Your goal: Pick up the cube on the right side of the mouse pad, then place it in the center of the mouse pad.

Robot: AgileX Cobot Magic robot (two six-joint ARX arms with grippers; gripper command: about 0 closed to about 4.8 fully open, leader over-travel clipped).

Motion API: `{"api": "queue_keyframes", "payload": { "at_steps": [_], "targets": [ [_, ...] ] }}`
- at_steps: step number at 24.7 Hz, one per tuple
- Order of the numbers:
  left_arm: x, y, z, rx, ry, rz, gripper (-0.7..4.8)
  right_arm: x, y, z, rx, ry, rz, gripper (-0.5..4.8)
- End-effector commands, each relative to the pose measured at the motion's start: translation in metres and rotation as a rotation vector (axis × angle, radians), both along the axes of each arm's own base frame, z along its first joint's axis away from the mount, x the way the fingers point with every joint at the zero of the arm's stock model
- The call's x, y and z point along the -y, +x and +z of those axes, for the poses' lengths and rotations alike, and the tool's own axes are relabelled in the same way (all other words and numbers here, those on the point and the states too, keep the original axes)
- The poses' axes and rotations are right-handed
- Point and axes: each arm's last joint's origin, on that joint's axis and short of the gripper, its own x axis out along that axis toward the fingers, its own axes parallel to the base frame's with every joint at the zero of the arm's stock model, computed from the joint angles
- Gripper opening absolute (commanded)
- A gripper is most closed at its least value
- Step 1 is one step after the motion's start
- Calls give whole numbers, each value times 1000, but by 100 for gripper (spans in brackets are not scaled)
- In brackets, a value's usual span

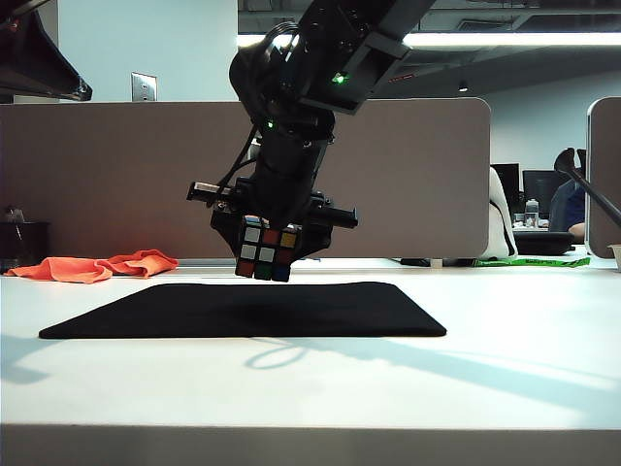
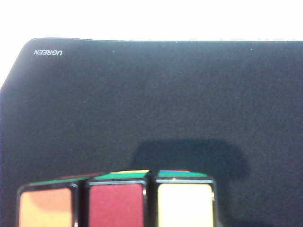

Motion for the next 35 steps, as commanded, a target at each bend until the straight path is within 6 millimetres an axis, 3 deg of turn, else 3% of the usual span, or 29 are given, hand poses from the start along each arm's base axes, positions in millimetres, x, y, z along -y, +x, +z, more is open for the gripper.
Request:
{"api": "queue_keyframes", "payload": {
  "at_steps": [1, 35],
  "targets": [
    [0, 0, 3, 19, -5, -5, -6, -2, 1, 4, 18, 22, -1, 244],
    [0, 0, 3, 20, -4, -5, -6, 1, 17, -15, 19, 73, 24, 257]
  ]
}}
